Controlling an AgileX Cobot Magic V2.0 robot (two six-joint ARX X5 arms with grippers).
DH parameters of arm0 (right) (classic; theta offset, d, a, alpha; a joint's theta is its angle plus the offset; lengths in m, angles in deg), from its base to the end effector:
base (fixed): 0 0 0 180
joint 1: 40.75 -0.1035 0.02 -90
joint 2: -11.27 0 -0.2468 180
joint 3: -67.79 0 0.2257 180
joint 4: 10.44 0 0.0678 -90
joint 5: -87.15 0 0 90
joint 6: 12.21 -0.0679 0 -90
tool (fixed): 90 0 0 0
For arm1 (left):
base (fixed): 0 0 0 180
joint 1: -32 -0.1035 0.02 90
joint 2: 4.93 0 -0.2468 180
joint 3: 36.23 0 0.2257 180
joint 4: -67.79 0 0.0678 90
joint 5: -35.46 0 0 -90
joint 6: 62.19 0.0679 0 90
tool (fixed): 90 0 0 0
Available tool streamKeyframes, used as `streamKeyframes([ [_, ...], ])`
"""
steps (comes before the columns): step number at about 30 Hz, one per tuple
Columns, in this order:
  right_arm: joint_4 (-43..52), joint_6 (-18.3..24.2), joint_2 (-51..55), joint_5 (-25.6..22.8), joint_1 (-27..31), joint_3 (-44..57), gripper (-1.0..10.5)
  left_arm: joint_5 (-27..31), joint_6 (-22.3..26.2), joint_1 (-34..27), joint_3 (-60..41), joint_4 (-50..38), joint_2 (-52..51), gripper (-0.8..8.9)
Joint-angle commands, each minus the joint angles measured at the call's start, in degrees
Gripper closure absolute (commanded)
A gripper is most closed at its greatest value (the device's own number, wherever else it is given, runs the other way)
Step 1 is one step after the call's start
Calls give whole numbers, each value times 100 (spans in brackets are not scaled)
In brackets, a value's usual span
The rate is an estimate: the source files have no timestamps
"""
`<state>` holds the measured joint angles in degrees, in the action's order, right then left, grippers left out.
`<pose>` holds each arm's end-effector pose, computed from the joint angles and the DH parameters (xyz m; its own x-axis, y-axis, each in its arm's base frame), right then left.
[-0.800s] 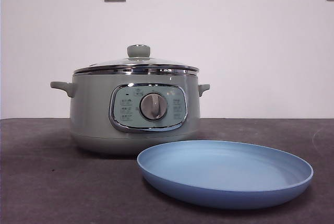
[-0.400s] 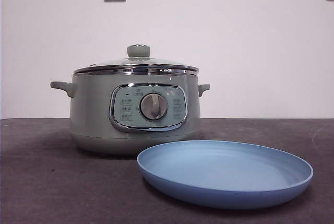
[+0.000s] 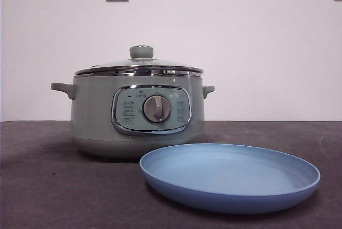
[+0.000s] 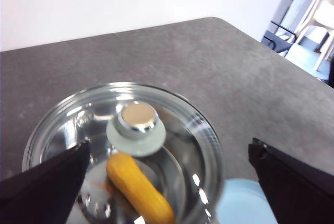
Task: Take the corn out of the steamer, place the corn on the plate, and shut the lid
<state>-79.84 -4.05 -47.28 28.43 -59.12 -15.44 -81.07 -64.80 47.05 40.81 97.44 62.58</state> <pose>0.1651 0.0920 0.3197 0.4127 0.6841 -0.6014 -0.7080 0.6563 0.2608 0.2518 -0.0991 0.3247 0.6953 -0.6495 -0.3078 0.6216 0.7584 -0.1962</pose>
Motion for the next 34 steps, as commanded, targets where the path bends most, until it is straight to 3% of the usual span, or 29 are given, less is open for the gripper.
streamKeyframes([
  [1,-48,17,4,-4,-11,-11,442,216,-63,173,37,-404,332,281],
  [12,-57,17,4,-4,-11,-11,442,1047,-61,597,46,-1853,1606,282],
  [21,-55,-33,4,-4,-11,-11,442,1158,-59,682,577,-1847,2437,282],
  [34,-55,-42,4,-11,-11,-9,442,1746,146,944,627,-1543,2629,286],
])
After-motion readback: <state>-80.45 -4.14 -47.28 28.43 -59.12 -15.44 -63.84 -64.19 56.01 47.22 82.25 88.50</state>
